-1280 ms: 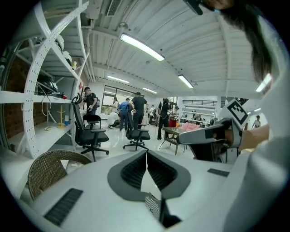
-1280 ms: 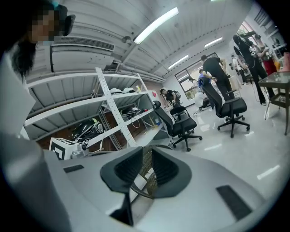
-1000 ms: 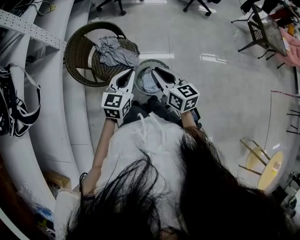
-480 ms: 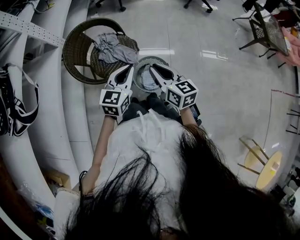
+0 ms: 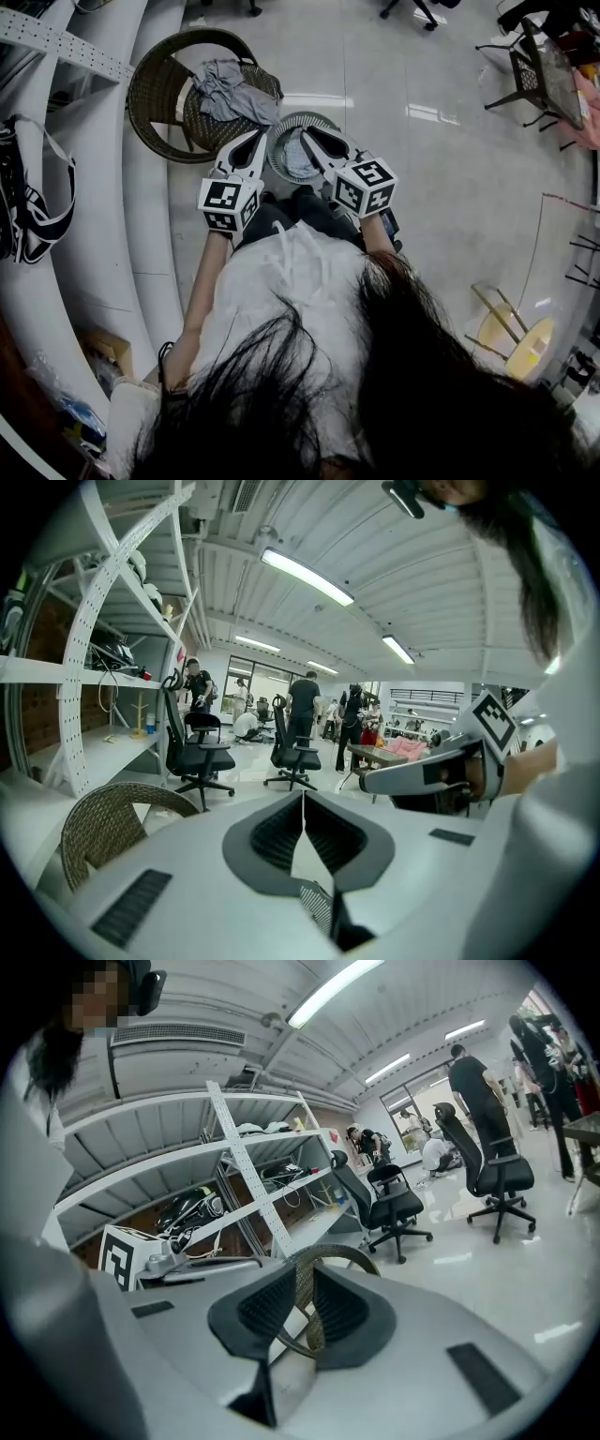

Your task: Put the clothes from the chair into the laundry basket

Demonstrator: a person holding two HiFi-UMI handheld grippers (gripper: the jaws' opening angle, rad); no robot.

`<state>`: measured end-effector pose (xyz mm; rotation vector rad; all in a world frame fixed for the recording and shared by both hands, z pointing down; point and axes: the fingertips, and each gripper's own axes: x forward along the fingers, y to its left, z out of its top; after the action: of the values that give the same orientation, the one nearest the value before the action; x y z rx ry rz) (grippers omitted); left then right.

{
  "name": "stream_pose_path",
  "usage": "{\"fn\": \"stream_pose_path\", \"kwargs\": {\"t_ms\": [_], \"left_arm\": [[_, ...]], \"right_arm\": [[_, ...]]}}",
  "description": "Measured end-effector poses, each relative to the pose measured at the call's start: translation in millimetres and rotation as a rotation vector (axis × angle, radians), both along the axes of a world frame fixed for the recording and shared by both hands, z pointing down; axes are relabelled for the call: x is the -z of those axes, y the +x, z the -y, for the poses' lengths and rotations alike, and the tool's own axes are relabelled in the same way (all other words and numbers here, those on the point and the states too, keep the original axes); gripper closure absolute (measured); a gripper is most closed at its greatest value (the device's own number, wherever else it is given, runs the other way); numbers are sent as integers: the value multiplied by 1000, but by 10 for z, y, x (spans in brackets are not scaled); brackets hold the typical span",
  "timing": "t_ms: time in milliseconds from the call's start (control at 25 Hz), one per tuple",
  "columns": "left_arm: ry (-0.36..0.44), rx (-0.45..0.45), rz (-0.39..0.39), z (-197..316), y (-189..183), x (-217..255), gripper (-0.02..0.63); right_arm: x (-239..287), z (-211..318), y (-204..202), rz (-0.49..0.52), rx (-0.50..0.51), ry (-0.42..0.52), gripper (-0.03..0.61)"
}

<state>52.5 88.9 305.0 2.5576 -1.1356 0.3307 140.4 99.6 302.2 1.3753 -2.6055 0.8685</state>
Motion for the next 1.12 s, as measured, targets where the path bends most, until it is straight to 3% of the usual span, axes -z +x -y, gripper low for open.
{"fn": "stream_pose_path", "kwargs": {"t_ms": [600, 800, 1120], "left_arm": [[-18, 236, 75, 473, -705, -300, 595], [-22, 235, 116, 728, -1031, -500, 595], [-51, 150, 158, 1331, -1533, -1006, 594]], "right_arm": [[-609, 787, -517, -127, 253, -57, 510], [-918, 1170, -913, -181, 292, -96, 509], [-1696, 1898, -1494, -293, 294, -173, 509]]}}
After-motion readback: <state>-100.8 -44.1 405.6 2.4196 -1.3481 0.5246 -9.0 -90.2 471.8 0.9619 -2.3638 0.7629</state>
